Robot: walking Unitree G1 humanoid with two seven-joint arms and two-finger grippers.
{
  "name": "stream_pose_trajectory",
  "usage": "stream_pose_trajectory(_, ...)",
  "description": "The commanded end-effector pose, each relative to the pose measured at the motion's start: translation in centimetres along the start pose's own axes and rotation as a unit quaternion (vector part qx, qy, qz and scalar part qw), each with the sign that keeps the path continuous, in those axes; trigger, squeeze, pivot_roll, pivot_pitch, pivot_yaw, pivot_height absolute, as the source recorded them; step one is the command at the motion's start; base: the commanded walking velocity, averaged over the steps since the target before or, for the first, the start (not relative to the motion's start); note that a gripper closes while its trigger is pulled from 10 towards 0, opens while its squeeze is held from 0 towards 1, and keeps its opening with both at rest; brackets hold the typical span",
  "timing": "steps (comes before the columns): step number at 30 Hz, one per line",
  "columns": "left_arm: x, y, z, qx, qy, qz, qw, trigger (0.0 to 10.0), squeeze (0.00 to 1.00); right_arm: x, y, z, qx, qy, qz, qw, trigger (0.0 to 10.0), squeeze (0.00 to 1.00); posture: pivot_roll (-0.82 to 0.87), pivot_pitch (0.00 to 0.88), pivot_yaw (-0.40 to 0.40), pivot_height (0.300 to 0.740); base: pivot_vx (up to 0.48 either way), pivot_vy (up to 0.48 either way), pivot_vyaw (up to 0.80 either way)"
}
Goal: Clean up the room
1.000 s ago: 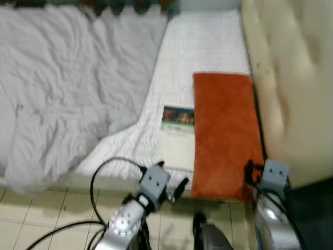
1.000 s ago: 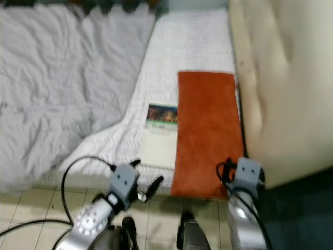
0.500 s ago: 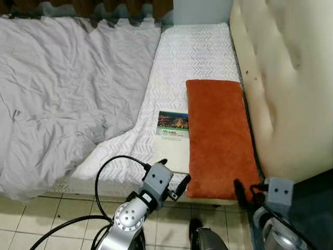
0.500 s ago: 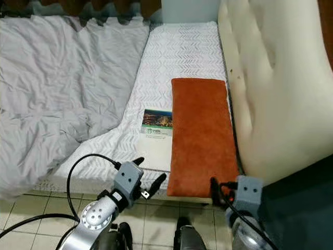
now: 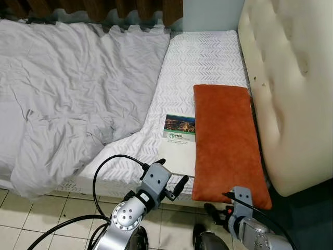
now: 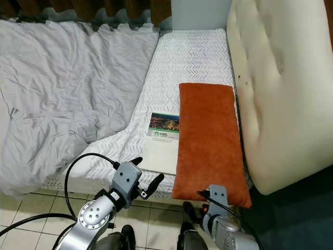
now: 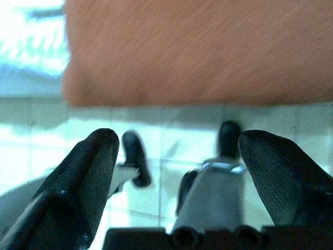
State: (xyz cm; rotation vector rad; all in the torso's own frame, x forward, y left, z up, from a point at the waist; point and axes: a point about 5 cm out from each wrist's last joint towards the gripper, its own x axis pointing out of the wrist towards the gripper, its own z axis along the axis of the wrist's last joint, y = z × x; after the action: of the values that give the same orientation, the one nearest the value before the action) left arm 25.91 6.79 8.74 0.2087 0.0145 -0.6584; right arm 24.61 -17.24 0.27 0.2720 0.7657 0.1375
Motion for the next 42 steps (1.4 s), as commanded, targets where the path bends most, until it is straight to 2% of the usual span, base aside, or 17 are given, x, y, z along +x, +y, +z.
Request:
stream_pose_trajectory(1, -0.5, -0.1, -0.4, -0.001, 0.008, 0.004, 1.000, 10.0, 0.00, 0.0, -0.1, -1.3, 0.004, 0.031, 0.005, 0.999, 10.0, 0.00, -0.03, 0.286, 0.010, 0.740, 0.000, 0.000, 0.00)
stream_pose_trajectory(4, -0.6, -0.1, -0.6, -0.003, 0.010, 0.008, 1.000, 10.0, 0.00, 1.2, 0.1, -2.9, -0.014, 0.073, 0.016, 0.997, 10.0, 0.00, -0.02, 0.284, 0.009, 0.740, 0.000, 0.000, 0.00)
stream_pose_trajectory(8, -0.7, 0.0, -0.6, -0.001, 0.012, 0.010, 1.000, 10.0, 0.00, 2.6, 0.8, -3.3, -0.028, 0.079, 0.018, 0.996, 10.0, 0.00, -0.01, 0.284, 0.019, 0.740, 0.000, 0.000, 0.00)
stream_pose_trajectory(13, -0.8, 0.1, -0.6, 0.003, 0.013, 0.013, 1.000, 10.0, 0.00, 3.8, 2.8, -2.3, -0.034, 0.064, 0.027, 0.997, 10.0, 0.00, 0.00, 0.286, 0.022, 0.740, 0.000, 0.000, 0.00)
stream_pose_trajectory(16, -0.9, 0.3, -0.5, 0.004, 0.013, 0.016, 1.000, 10.0, 0.00, 4.6, 4.4, -0.5, -0.046, 0.032, 0.042, 0.998, 10.0, 0.00, 0.02, 0.289, 0.020, 0.740, 0.000, 0.000, 0.00)
stream_pose_trajectory(19, -0.9, 0.3, -0.6, 0.004, 0.013, 0.017, 1.000, 10.0, 0.00, 4.7, 4.6, -0.2, -0.046, 0.025, 0.044, 0.998, 10.0, 0.00, 0.02, 0.289, 0.019, 0.740, 0.000, 0.000, 0.00)
stream_pose_trajectory(21, -1.0, 0.3, -0.6, 0.004, 0.015, 0.020, 1.000, 10.0, 0.00, 5.0, 5.4, 0.9, -0.038, 0.004, 0.052, 0.998, 10.0, 0.00, 0.02, 0.288, 0.016, 0.740, 0.000, 0.000, 0.00)
stream_pose_trajectory(30, -1.0, 0.3, -0.8, 0.002, 0.019, 0.023, 1.000, 10.0, 0.00, 5.6, 6.5, 1.3, -0.041, -0.007, 0.047, 0.998, 10.0, 0.00, 0.03, 0.292, 0.017, 0.740, 0.000, 0.000, 0.00)
stream_pose_trajectory(34, -1.0, 0.3, -0.8, 0.003, 0.019, 0.023, 1.000, 10.0, 0.00, 5.7, 7.1, 2.6, -0.042, -0.030, 0.045, 0.998, 10.0, 0.00, 0.03, 0.293, 0.019, 0.740, 0.000, 0.000, 0.00)
stream_pose_trajectory(35, -1.0, 0.2, -0.8, 0.003, 0.020, 0.023, 1.000, 10.0, 0.00, 5.8, 7.1, 3.5, -0.054, -0.050, 0.037, 0.997, 10.0, 0.00, 0.03, 0.292, 0.018, 0.740, 0.000, 0.000, 0.00)
stream_pose_trajectory(42, -1.0, 0.1, -0.8, 0.002, 0.020, 0.023, 1.000, 10.0, 0.00, 5.6, 6.5, 5.7, -0.098, -0.098, 0.001, 0.990, 10.0, 0.00, 0.03, 0.294, 0.015, 0.740, 0.000, 0.000, 0.00)
